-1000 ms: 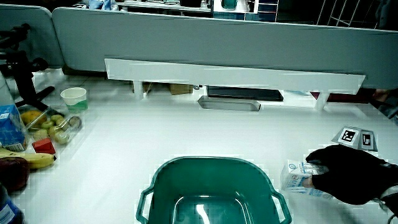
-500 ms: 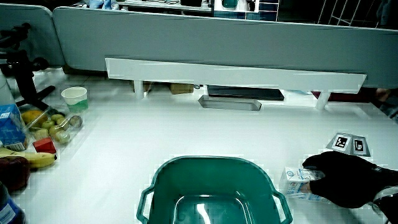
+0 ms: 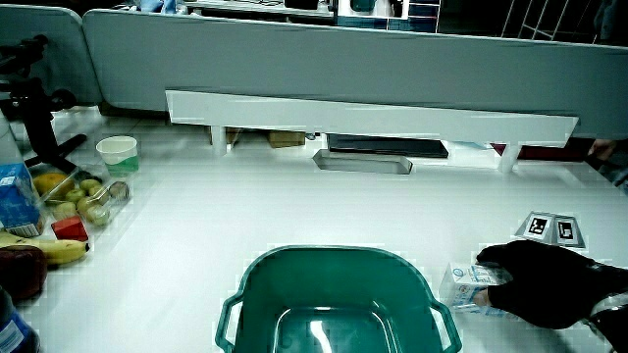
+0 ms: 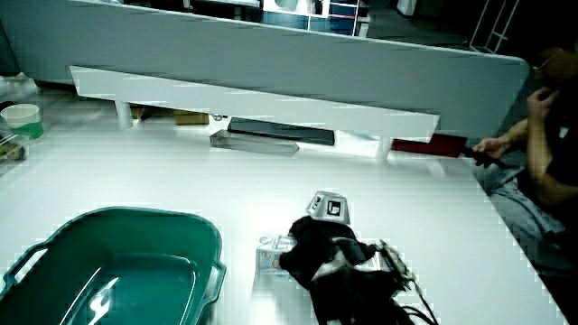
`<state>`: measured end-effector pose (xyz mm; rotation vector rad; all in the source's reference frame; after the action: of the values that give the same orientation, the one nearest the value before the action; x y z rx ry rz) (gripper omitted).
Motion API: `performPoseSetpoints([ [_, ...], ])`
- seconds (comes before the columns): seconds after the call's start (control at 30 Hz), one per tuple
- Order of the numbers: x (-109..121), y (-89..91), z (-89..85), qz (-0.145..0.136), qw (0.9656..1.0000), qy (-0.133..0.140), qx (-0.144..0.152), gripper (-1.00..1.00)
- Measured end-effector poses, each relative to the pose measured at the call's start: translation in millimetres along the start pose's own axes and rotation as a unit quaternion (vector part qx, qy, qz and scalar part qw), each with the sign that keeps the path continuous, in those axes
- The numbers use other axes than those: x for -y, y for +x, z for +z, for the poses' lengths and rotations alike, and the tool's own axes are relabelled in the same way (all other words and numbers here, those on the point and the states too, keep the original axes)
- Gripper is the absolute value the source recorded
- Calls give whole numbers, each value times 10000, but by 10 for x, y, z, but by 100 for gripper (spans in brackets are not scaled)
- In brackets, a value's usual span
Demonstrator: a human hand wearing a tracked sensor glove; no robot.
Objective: Place milk on desk
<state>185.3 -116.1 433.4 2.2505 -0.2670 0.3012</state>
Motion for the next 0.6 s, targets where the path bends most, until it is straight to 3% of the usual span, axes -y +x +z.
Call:
performPoseSetpoints([
  [0.1,57,-27,6,-42,10000,22,52,-43],
  [0.17,128,-69,-5,-22,9998,-172,131,-52],
  [0.23,227,-149,-30,-64,9987,-402,315,-61],
  [0.33,324,-224,-127,-230,9950,-369,904,-74],
  [0.53,747,-558,-260,186,9870,-60,1596,-100],
  [0.6,890,-644,-306,367,9884,-387,1425,-100],
])
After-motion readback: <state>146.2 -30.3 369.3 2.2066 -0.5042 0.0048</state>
